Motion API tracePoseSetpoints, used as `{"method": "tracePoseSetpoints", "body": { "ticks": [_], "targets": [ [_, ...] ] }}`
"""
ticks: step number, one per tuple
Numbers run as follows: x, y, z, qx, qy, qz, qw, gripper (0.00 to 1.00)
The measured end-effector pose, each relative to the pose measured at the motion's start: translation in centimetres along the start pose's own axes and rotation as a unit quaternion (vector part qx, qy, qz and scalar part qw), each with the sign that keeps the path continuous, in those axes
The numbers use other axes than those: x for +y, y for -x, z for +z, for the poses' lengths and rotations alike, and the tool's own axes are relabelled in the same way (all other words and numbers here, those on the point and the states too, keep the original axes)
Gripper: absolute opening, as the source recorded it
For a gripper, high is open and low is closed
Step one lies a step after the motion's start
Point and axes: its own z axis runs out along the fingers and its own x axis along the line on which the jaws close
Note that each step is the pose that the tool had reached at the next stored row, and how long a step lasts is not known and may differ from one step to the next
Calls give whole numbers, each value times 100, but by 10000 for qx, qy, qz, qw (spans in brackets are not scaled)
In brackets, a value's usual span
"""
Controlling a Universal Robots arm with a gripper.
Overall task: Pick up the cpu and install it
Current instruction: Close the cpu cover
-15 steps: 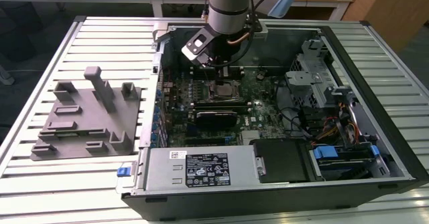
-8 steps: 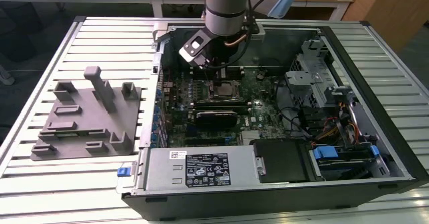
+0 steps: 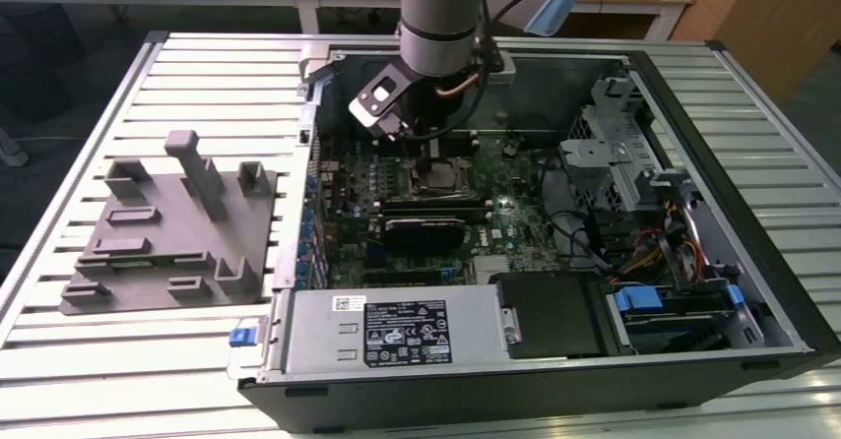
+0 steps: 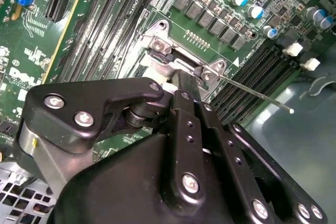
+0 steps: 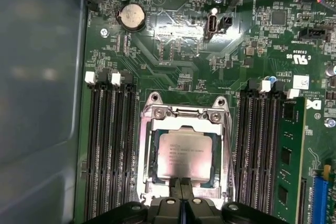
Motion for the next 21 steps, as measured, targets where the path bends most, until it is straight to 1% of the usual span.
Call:
{"method": "tracePoseSetpoints", "body": {
  "ticks": [5,8,14,21],
  "targets": [
    [-2,1,60,0,0,0,10000,11],
    [-2,2,82,0,0,0,10000,11],
    [0,2,97,-2,-2,1,10000,11],
    [37,4,100,-1,-1,1,10000,11]
  ]
}}
